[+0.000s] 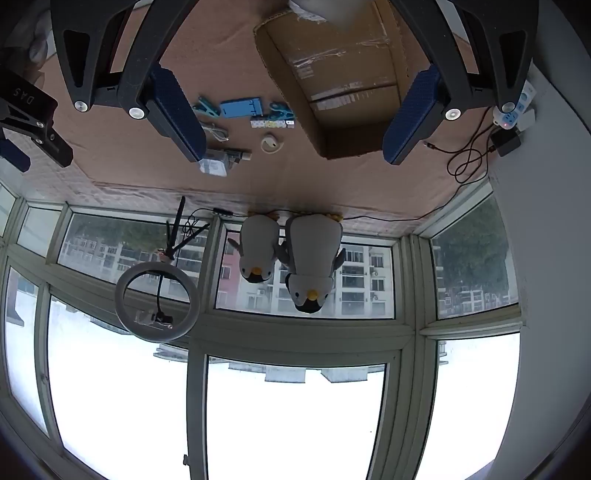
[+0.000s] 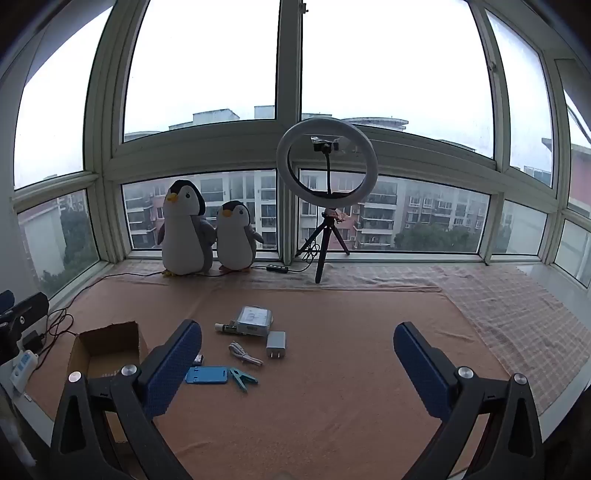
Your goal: Organize rigid objects
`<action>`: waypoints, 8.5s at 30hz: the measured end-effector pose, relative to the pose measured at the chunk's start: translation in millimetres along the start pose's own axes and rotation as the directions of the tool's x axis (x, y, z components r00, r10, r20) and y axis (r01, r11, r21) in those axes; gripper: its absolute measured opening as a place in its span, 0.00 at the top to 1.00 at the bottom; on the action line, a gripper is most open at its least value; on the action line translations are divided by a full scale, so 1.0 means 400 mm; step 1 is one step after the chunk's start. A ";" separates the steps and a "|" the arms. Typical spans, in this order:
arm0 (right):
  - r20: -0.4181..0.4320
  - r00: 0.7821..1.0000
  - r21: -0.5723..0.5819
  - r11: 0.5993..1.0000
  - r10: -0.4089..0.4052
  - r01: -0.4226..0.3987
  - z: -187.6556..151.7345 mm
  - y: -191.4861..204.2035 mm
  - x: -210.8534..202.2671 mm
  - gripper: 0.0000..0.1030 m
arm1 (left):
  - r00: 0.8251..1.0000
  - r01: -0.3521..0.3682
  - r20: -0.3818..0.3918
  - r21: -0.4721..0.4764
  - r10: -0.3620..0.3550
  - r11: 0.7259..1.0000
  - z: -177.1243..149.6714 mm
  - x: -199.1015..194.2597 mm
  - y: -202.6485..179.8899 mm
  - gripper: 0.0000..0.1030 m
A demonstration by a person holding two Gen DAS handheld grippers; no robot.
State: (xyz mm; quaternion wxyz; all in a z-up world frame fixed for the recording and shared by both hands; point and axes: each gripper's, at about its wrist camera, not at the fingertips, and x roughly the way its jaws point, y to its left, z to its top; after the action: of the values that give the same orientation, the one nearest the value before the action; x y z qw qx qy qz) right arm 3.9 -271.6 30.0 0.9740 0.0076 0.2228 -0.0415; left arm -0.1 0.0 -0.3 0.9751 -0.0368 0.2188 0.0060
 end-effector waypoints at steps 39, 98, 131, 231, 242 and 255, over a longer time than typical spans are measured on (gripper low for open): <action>-0.039 0.999 0.000 1.000 -0.002 0.002 -0.010 -0.003 0.012 0.00 | 1.000 -0.006 -0.020 -0.001 0.006 1.000 -0.017 0.003 -0.009 0.05; -0.071 0.997 -0.007 1.000 0.000 -0.001 -0.026 0.011 0.033 0.00 | 0.999 -0.012 -0.046 -0.011 0.011 1.000 -0.018 0.009 -0.002 0.05; -0.348 0.917 -0.042 0.974 0.197 -0.224 -0.141 0.052 0.243 0.00 | 0.832 -0.277 -0.540 -0.215 0.122 0.937 -0.346 0.292 0.345 0.32; -0.652 0.477 0.011 0.637 0.589 -0.771 -0.137 0.405 0.357 0.78 | 0.783 -0.281 -0.609 -0.167 0.125 0.945 -0.408 0.383 0.320 0.82; -0.716 0.450 -0.076 0.581 0.534 -0.810 -0.239 0.525 0.327 0.78 | 0.784 -0.280 -0.609 -0.170 0.123 0.945 -0.409 0.383 0.322 0.82; -0.704 0.457 -0.075 0.584 0.543 -0.808 -0.231 0.519 0.310 0.64 | 0.786 -0.276 -0.607 -0.173 0.118 0.946 -0.409 0.384 0.326 0.82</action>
State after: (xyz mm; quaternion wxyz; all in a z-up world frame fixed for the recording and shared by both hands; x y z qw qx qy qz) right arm 92.7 -71.4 -107.9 0.7534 -0.0891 0.5058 0.4108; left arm 65.2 117.3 -222.6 0.8400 -0.1372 0.5100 0.1245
